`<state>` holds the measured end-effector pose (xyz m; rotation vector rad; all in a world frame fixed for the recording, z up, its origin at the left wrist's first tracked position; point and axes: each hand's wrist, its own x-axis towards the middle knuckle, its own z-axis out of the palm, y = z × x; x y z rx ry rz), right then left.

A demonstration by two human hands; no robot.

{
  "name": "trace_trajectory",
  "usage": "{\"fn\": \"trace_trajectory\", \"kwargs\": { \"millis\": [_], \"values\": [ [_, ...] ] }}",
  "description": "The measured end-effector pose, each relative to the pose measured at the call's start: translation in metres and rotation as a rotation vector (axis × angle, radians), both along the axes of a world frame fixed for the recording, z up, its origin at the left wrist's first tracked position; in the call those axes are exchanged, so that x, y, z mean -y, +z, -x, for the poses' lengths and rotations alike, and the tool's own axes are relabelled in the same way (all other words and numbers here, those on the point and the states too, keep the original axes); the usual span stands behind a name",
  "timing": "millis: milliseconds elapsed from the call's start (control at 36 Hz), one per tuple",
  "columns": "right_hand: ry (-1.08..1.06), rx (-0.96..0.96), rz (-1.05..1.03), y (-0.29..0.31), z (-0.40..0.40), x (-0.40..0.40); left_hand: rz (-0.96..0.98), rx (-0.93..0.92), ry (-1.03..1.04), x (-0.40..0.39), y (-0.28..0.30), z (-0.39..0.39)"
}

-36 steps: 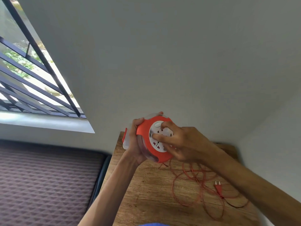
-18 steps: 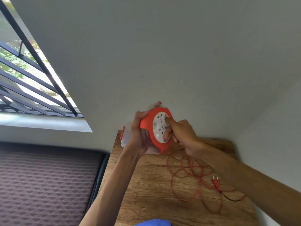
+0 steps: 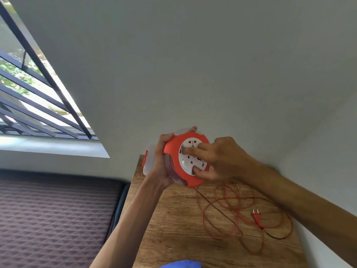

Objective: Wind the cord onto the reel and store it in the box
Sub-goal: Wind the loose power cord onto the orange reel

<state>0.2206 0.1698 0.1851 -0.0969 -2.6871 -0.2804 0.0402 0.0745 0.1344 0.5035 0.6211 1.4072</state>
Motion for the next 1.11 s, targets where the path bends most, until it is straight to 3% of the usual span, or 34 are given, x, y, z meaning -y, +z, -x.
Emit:
{"fn": "trace_trajectory", "kwargs": {
  "millis": [83,111,167,222,250,278,333,389,444,500,583,667,778,861,889,972,1028,1111],
  "values": [
    [-0.235,-0.18,0.159,-0.001,0.005,0.013,-0.016,-0.031,0.02,0.0,0.002,-0.008],
    [-0.389,-0.25,0.326,0.0,0.008,0.016,-0.021,-0.024,0.039,0.0,0.002,-0.009],
    [-0.637,-0.341,0.888,-0.001,0.014,0.019,-0.012,0.007,0.106,-0.002,0.003,-0.01],
    [-0.738,-0.37,1.405,-0.011,0.016,0.023,0.002,-0.065,0.164,-0.006,0.004,-0.008],
    [-0.746,-0.332,1.5,-0.018,0.016,0.026,0.002,-0.127,0.172,-0.007,0.005,-0.007],
    [-0.727,-0.289,1.509,-0.022,0.016,0.03,-0.007,-0.167,0.166,-0.007,0.006,-0.007],
    [-0.643,-0.295,1.33,-0.026,0.014,0.035,-0.028,-0.162,0.132,-0.003,0.006,-0.008],
    [-0.502,-0.342,0.865,-0.023,0.008,0.03,-0.03,-0.105,0.118,0.0,0.002,-0.003],
    [-0.322,-0.263,0.362,-0.015,0.001,0.021,-0.011,-0.067,0.103,0.001,0.001,0.004],
    [-0.136,-0.093,0.173,-0.016,-0.007,0.01,0.002,-0.057,0.06,0.002,0.003,0.01],
    [-0.035,0.065,0.131,-0.009,-0.012,0.001,-0.002,-0.061,-0.011,0.003,-0.001,0.014],
    [0.008,0.103,0.084,-0.006,-0.013,-0.004,-0.008,-0.049,-0.029,0.003,-0.004,0.015],
    [0.001,0.014,0.045,-0.008,-0.009,0.003,-0.029,-0.026,-0.009,0.002,-0.003,0.012],
    [-0.137,-0.196,0.07,-0.012,0.003,0.022,-0.045,-0.088,0.057,0.0,0.0,0.004],
    [-0.279,-0.278,0.164,-0.01,0.009,0.026,-0.043,-0.097,0.085,0.0,0.002,0.001],
    [-0.659,-0.282,0.877,-0.003,0.021,0.027,-0.008,-0.035,0.149,-0.002,0.006,-0.005],
    [-0.718,-0.181,1.039,-0.002,0.021,0.021,0.003,-0.02,0.153,-0.002,0.006,-0.005],
    [-0.579,-0.17,0.653,-0.006,0.016,0.016,-0.013,-0.028,0.106,0.001,0.002,0.0]
  ]
}}
